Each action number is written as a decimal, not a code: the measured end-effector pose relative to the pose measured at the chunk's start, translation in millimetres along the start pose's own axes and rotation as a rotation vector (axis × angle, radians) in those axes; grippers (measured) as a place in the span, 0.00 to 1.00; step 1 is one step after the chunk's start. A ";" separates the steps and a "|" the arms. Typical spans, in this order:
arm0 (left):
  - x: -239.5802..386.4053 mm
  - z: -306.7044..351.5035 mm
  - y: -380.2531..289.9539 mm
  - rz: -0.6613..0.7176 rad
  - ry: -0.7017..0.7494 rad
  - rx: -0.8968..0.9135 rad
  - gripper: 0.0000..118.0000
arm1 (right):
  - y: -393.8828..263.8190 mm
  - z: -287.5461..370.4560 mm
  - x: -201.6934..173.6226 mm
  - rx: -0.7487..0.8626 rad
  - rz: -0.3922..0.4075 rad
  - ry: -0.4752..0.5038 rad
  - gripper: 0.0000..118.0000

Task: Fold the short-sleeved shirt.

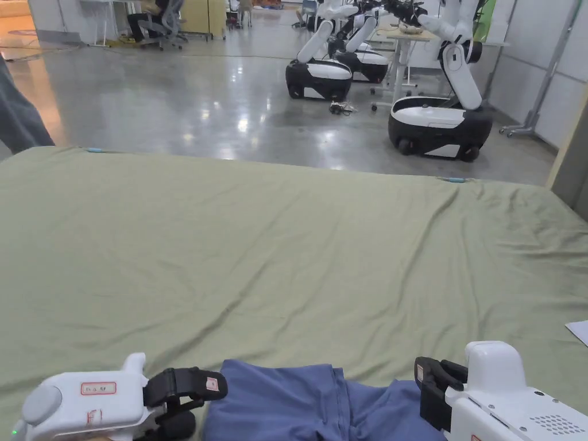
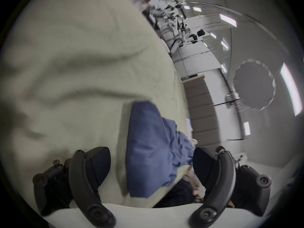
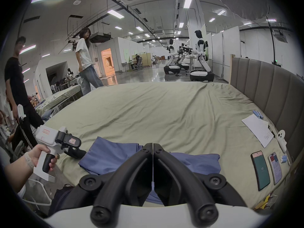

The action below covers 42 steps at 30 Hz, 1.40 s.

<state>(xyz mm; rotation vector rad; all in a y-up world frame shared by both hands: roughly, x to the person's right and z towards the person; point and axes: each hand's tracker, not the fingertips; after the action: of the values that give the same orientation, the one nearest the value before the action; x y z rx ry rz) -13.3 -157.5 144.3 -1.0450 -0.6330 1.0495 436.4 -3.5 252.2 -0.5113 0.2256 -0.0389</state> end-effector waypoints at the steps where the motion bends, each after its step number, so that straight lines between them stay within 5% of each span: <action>1: -9.0 -10.4 2.5 0.025 -0.056 -0.032 0.86 | -0.1 -2.2 0.1 -0.006 0.002 -0.004 0.01; 4: -10.8 -44.1 8.1 0.053 -0.246 -0.073 0.86 | 0.5 -10.4 1.3 -0.027 0.010 -0.023 0.01; 7: -3.2 -75.4 12.0 -0.033 -0.230 -0.115 0.83 | 1.7 -17.2 2.9 -0.046 0.006 -0.035 0.01; 8: 0.6 -79.9 14.1 -0.049 -0.187 -0.130 0.72 | 2.5 -18.6 2.6 -0.050 0.007 -0.040 0.02; 10: 3.3 -83.6 17.9 -0.070 0.023 -0.146 0.07 | 3.3 -19.0 1.8 -0.053 0.013 -0.047 0.02; 11: 20.4 -81.6 -3.2 -0.113 0.190 -0.167 0.07 | 4.0 -19.0 1.8 -0.053 0.012 -0.047 0.02; 13: 29.1 -70.0 -7.7 -0.122 0.044 -0.145 0.07 | 5.2 -18.8 1.3 -0.054 0.008 -0.045 0.02; 16: 22.0 -55.9 -2.6 -0.254 0.204 -0.078 0.07 | 5.7 -13.6 -0.2 -0.046 0.012 -0.055 0.01; 23: 45.1 37.4 11.5 -0.308 0.594 0.091 0.07 | -1.4 -5.1 -1.9 -0.056 0.031 -0.053 0.02; 26: 68.7 42.8 0.0 -0.321 0.627 0.129 0.07 | -5.4 -5.3 -3.9 -0.051 0.045 -0.058 0.02; 33: 180.2 -62.6 -47.7 -0.691 0.782 0.131 0.07 | -7.4 -0.4 1.0 -0.036 0.040 -0.054 0.02; 36: 195.2 -129.3 -61.5 -0.674 0.736 0.102 0.07 | -9.5 6.7 5.7 -0.021 0.051 -0.068 0.01; 42: 158.5 -228.4 -81.1 -0.612 0.870 -0.033 0.07 | -15.8 18.9 26.4 -0.013 0.030 -0.093 0.02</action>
<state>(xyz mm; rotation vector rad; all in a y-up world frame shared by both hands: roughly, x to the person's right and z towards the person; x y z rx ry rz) 271.2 -109.3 119.4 -1.1108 -0.2124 0.0093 466.7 -10.6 270.6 -0.5215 0.1422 0.0153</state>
